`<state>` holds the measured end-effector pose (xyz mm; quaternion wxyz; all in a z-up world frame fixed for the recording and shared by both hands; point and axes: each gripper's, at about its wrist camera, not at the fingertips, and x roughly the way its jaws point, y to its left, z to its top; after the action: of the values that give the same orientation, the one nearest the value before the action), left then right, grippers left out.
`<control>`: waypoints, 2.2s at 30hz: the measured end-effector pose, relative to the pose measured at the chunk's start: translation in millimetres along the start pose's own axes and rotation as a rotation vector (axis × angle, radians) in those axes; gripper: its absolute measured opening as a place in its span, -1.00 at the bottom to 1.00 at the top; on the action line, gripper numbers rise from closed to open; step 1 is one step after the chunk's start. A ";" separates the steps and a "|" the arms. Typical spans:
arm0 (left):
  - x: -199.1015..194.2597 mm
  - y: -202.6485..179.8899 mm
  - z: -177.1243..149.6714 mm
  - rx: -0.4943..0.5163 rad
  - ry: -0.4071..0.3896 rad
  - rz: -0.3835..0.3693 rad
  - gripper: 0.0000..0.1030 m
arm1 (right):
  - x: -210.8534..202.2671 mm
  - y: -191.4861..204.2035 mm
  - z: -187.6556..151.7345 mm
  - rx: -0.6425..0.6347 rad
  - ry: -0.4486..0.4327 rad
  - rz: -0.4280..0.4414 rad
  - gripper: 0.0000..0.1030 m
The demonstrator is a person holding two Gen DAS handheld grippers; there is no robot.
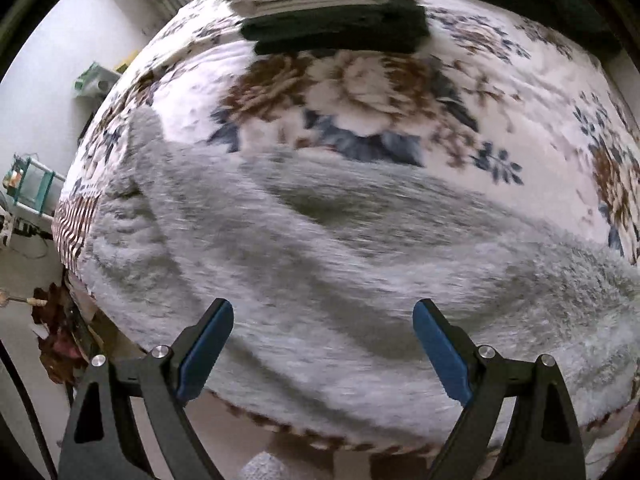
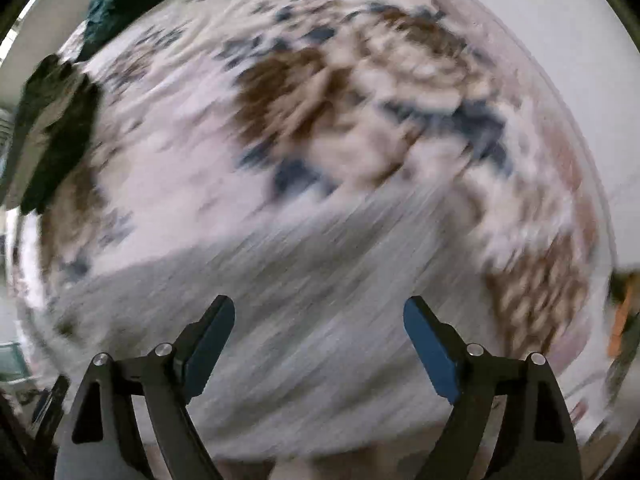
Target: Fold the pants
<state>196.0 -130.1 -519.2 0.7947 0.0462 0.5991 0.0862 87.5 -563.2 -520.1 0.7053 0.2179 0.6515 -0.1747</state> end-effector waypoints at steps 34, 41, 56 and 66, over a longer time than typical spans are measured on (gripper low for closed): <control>73.5 370.3 66.6 -0.372 0.046 -0.265 -0.84 | 87.7 375.9 -166.0 -0.183 0.273 -0.107 0.72; 133.8 407.4 -31.4 -0.478 0.222 -0.183 -0.82 | 44.9 317.4 -213.3 -0.012 0.292 -0.030 0.72; 136.8 391.0 -24.8 -0.587 0.198 -0.278 -0.82 | 74.8 201.0 -245.2 0.533 0.262 0.235 -0.89; 140.2 393.9 -47.6 -0.506 0.272 -0.186 -0.25 | 78.1 213.1 -243.7 0.237 0.412 0.061 -0.38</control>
<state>155.6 281.8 -595.3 0.6980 -0.2201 0.6612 0.1650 2.2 -250.1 -594.5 0.5322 0.3498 0.7496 -0.1803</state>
